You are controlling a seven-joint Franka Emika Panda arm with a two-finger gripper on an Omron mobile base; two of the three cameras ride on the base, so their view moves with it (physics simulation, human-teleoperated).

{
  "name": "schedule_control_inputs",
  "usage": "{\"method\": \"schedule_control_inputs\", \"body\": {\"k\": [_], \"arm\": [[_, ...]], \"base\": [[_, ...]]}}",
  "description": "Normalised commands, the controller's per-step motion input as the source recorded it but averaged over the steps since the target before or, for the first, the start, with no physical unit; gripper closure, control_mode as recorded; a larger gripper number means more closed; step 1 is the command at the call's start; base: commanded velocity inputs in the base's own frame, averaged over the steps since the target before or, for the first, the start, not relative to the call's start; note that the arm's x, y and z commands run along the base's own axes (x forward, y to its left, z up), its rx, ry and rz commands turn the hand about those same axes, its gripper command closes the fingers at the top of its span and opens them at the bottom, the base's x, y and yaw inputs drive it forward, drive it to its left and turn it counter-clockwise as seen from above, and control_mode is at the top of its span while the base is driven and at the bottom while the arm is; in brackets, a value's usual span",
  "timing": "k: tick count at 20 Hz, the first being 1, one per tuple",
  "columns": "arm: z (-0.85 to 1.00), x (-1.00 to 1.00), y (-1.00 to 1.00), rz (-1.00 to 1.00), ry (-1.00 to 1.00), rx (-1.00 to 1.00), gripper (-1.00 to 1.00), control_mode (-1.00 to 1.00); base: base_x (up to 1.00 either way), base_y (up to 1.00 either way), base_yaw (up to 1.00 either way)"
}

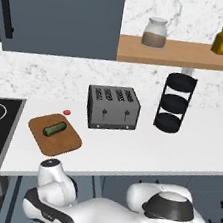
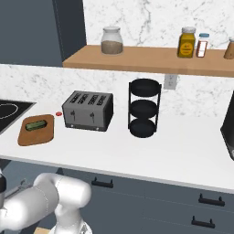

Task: Place the appropriate cutting tool for cutting the cucumber skin on the cutting board.

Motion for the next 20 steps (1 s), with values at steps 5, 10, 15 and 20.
{"method": "schedule_control_inputs", "body": {"k": [5, 10, 15, 20], "arm": [[-0.01, 0.07, 0.01, 0.0, -0.03, 0.0, -1.0, -1.0], [-0.19, 0.04, 0.0, 0.0, 0.0, 0.0, -1.0, -1.0], [-0.18, 0.25, 0.0, 0.0, 0.0, 0.0, -1.0, -1.0], [-0.15, 0.25, 0.01, 0.0, 0.0, 0.0, -1.0, -1.0]], "base": [[0.0, 0.0, 0.0], [0.0, 0.0, 0.0], [0.0, 0.0, 0.0], [0.0, 0.0, 0.0]]}}
